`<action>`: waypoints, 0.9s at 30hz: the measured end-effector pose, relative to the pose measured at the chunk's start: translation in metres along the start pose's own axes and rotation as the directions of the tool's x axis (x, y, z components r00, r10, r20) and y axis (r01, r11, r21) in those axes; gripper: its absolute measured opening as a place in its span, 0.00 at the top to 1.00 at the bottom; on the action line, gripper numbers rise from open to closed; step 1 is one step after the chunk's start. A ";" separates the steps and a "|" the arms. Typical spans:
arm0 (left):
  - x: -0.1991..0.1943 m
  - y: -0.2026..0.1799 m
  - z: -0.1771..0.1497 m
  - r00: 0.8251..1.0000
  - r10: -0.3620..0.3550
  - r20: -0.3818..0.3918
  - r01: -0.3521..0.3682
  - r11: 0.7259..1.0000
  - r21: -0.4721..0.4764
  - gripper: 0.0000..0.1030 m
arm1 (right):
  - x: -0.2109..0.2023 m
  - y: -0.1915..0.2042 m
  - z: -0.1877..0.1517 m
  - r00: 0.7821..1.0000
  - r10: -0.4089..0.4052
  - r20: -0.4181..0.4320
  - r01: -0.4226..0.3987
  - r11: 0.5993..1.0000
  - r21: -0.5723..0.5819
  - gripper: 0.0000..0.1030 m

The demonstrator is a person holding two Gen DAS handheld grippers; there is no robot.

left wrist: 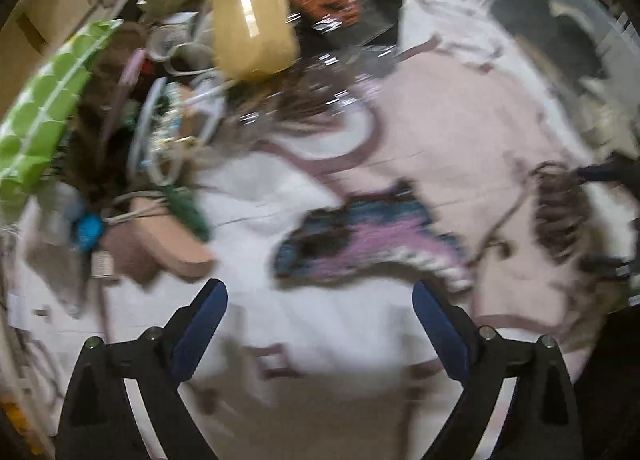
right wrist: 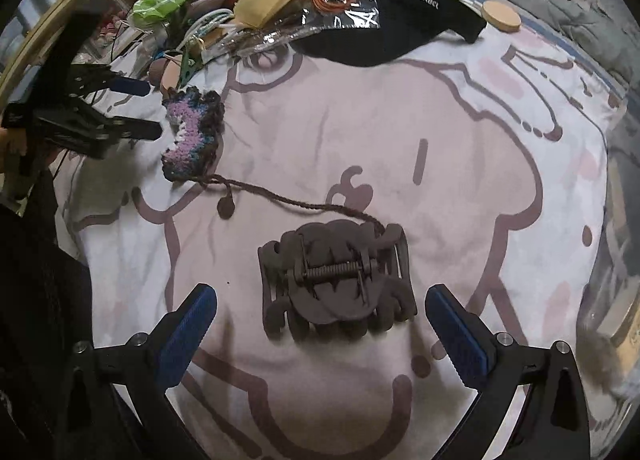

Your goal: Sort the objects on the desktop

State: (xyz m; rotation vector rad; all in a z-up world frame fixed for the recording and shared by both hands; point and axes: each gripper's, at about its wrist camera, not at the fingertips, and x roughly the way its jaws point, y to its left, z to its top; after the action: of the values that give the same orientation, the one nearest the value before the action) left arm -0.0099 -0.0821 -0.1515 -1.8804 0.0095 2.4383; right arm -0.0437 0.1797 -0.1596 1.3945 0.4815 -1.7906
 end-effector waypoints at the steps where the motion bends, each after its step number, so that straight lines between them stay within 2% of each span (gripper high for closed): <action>1: -0.001 -0.002 0.001 1.000 -0.028 0.004 0.028 1.000 -0.008 0.08 | 0.001 0.000 0.000 1.000 -0.001 -0.002 0.001 1.000 -0.001 0.00; 5: -0.002 -0.013 0.004 0.997 -0.081 0.015 0.082 0.996 -0.031 0.05 | 0.004 0.001 -0.001 1.000 0.014 -0.012 -0.014 1.000 0.002 0.00; 9: 0.011 -0.024 0.010 0.999 -0.054 -0.005 0.054 0.998 -0.035 0.05 | 0.001 0.002 -0.001 0.999 0.049 -0.011 -0.049 0.999 -0.006 0.00; 12: 0.020 -0.026 0.012 0.999 -0.030 -0.019 0.030 0.999 -0.038 0.05 | -0.004 0.003 0.000 0.994 0.109 -0.004 -0.109 0.994 0.017 0.00; 15: 0.028 -0.023 0.014 0.999 -0.031 -0.039 0.028 0.997 -0.077 0.05 | -0.005 0.004 0.000 0.989 0.149 -0.007 -0.149 0.988 0.039 0.00; 19: 0.040 -0.023 0.017 0.995 -0.066 -0.077 0.054 0.988 -0.147 0.05 | 0.000 0.009 -0.003 0.992 0.121 -0.026 -0.121 0.993 0.014 0.00; 23: 0.046 -0.031 0.018 0.995 -0.035 -0.092 0.023 0.992 -0.125 0.02 | 0.007 0.012 -0.003 0.994 0.094 -0.050 -0.093 0.996 0.010 0.00; 27: 0.044 -0.035 0.019 0.994 -0.062 -0.093 0.050 0.990 -0.130 0.02 | 0.007 0.011 0.001 0.997 0.063 -0.050 -0.062 0.998 0.016 0.00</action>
State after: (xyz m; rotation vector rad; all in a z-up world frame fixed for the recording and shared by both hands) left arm -0.0371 -0.0448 -0.1877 -2.0189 -0.1967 2.3613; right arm -0.0362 0.1695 -0.1643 1.4523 0.4467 -1.7156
